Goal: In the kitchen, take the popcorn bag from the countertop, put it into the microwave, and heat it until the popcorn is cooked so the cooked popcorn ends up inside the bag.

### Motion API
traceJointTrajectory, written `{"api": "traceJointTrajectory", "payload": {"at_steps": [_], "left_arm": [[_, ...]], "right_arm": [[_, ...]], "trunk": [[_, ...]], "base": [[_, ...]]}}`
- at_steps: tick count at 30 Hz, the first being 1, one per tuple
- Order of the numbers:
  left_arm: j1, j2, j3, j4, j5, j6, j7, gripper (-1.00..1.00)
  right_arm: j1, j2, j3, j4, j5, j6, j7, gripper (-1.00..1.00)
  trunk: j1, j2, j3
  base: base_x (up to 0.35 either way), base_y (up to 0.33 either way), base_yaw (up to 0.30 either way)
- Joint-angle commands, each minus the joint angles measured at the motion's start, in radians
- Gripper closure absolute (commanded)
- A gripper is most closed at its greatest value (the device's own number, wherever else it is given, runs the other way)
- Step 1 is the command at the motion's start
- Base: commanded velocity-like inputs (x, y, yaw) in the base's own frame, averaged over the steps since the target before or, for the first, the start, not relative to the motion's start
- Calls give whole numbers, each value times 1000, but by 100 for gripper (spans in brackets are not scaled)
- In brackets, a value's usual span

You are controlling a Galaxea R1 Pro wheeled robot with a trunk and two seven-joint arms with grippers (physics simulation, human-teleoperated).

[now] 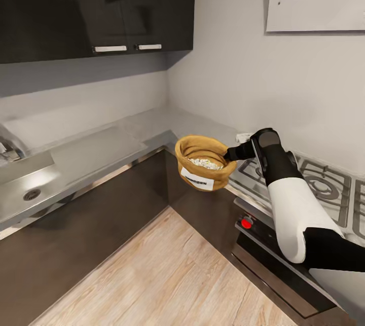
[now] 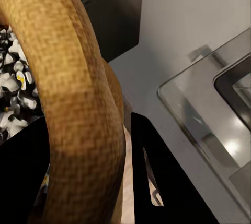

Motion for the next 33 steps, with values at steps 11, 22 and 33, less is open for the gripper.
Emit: {"api": "traceJointTrajectory", "payload": {"at_steps": [11,22,33], "left_arm": [[0,0,2,0,4,-3,1,-100],[0,0,2,0,4,-3,1,-100],[0,0,3,0,5,-3,1,-100]], "right_arm": [[96,-1,-9,-13,9,3,13,100],[102,-20,-50,-15,10,3,13,100],[103,-18,-49,-3,17,3,9,100]], "trunk": [[1,-2,14],[1,-2,32],[1,-2,42]], "base": [[0,0,0],[0,0,0],[0,0,0]]}}
